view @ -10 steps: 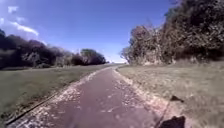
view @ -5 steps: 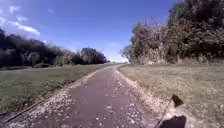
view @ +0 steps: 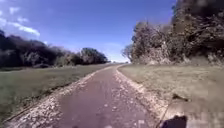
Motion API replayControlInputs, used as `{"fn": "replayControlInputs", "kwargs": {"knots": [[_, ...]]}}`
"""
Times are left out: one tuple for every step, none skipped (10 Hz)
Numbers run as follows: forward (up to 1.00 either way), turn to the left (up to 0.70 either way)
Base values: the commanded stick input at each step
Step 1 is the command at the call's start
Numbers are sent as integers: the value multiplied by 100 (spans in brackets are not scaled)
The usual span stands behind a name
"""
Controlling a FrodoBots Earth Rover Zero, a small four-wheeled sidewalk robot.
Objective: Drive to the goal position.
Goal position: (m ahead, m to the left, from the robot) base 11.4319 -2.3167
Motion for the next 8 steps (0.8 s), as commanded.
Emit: {"fn": "replayControlInputs", "kwargs": {"knots": [[100, 0], [100, 0], [100, 0], [100, 0], [100, 0], [100, 0], [100, 0], [100, 0]]}}
